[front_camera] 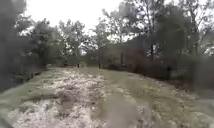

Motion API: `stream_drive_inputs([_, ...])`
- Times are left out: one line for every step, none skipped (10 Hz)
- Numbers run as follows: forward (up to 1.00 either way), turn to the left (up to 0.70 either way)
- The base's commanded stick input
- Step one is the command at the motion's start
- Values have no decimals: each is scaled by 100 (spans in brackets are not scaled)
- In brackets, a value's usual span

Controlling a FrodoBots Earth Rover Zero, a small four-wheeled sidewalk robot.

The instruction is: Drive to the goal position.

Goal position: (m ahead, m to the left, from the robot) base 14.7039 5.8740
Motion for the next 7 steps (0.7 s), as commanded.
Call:
stream_drive_inputs([70, 0])
stream_drive_inputs([70, 0])
stream_drive_inputs([70, 0])
stream_drive_inputs([70, 0])
stream_drive_inputs([70, 0])
stream_drive_inputs([70, 0])
stream_drive_inputs([70, 0])
